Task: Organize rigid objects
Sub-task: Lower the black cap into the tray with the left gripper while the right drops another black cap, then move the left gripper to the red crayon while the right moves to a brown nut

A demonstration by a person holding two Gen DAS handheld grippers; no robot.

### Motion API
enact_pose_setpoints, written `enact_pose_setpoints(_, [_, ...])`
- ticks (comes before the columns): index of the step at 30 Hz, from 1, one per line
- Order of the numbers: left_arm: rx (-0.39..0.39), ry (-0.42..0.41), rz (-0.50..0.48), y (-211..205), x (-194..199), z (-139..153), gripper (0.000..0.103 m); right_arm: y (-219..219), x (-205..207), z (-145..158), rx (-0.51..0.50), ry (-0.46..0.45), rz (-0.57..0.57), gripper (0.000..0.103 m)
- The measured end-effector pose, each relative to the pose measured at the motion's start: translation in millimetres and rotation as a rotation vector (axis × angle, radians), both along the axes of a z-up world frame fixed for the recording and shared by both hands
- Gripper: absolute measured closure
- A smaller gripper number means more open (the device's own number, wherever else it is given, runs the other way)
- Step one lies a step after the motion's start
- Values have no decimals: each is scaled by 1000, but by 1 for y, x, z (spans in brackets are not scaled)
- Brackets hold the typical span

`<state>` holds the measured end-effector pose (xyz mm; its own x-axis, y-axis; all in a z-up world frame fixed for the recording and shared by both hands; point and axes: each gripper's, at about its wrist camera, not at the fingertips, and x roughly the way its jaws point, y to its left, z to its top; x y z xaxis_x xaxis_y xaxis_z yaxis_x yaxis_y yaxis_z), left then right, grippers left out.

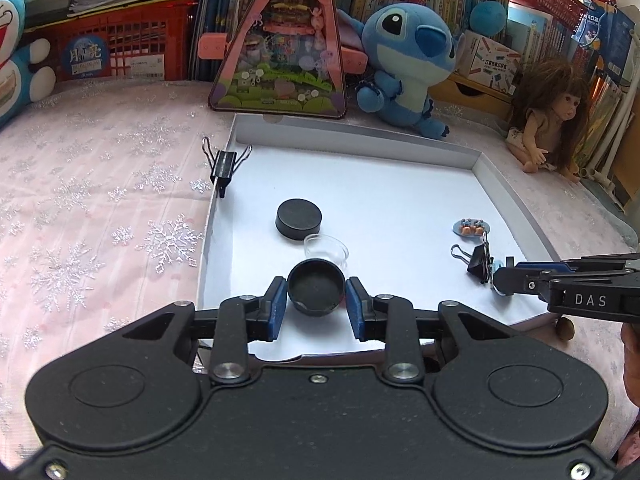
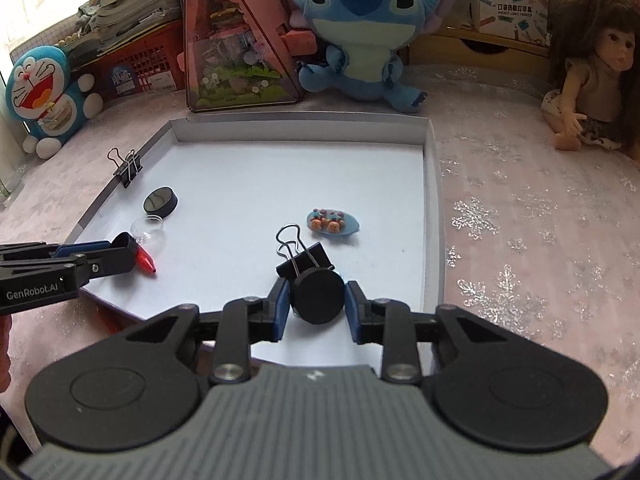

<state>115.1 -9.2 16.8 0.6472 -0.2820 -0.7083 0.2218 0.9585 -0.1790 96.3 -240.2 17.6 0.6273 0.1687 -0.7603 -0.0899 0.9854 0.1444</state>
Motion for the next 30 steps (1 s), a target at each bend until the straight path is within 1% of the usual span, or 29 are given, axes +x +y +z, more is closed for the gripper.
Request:
enact_pose_setpoints(13, [15, -28, 36, -5, 13, -3, 73, -4, 12, -3, 44, -20, -30, 69])
enact_pose_setpoints(16, [16, -33, 27, -6, 11, -3, 73, -6, 11, -2, 64, -33, -32, 64])
enact_pose_setpoints(18, [12, -37, 25, -6, 8, -2, 72, -6, 9, 0, 68, -42, -33, 64])
enact_pose_setpoints(21, [7, -57, 26, -6, 3, 2, 65, -7, 5, 4, 71, -56, -35, 57])
enact_pose_setpoints(22, [8, -65, 25, -6, 1, 4, 62, -7, 3, 6, 71, -63, -34, 53])
enact_pose_setpoints(23, [8, -76, 22, -6, -2, 6, 61, -7, 1, 7, 71, -72, -34, 49])
enact_pose_setpoints(24, [7, -89, 18, -5, -6, 9, 60, -7, -2, 9, 69, -83, -34, 49])
enact_pose_setpoints(26, [3, -114, 8, -4, -15, 14, 53, -3, -12, 13, 55, -122, -22, 47])
enact_pose_setpoints(28, [4, -138, 2, -4, -24, 18, 49, 1, -24, 18, 33, -171, -1, 43])
enact_pose_setpoints(30, [6, -162, -6, -3, -36, 22, 48, 8, -37, 22, 3, -219, 29, 41])
